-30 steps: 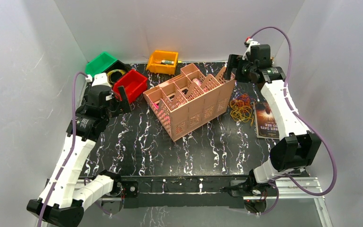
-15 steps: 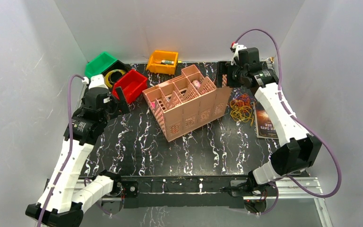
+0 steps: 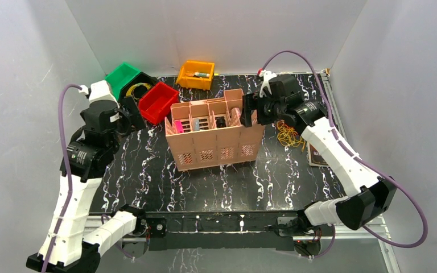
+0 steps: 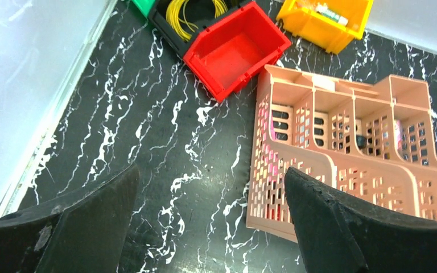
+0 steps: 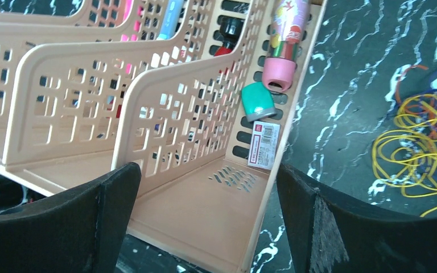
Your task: Untangle the cables
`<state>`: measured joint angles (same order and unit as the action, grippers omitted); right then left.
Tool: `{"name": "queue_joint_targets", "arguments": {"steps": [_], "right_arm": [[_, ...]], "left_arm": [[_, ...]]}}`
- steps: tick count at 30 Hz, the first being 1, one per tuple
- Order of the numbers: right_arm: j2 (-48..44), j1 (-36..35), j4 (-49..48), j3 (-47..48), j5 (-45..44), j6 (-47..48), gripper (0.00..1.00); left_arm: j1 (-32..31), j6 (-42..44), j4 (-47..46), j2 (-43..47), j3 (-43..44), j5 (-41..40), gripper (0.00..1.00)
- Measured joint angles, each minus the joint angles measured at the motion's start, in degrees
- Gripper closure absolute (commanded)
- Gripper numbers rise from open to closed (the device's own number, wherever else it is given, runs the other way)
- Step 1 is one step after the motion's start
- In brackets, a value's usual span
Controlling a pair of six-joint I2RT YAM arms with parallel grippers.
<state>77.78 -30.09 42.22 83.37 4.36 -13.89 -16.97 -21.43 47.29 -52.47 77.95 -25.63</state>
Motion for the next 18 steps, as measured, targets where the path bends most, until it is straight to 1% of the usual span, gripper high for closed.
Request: {"name": "queue_joint_targets", "arguments": {"steps": [8, 18], "right_arm": [[-3.15, -7.21, -0.76, -3.78, -0.96, -4.68, 0.02], [-3.28, -22.29, -4.22, -5.11, -6.95, -13.33, 0.02]], "left_arm": [[0.0, 1.64, 2.54, -0.61, 7.78, -3.39, 0.02], [0.0, 2.23, 3.58, -1.01, 8.7, -3.98, 0.02]]}}
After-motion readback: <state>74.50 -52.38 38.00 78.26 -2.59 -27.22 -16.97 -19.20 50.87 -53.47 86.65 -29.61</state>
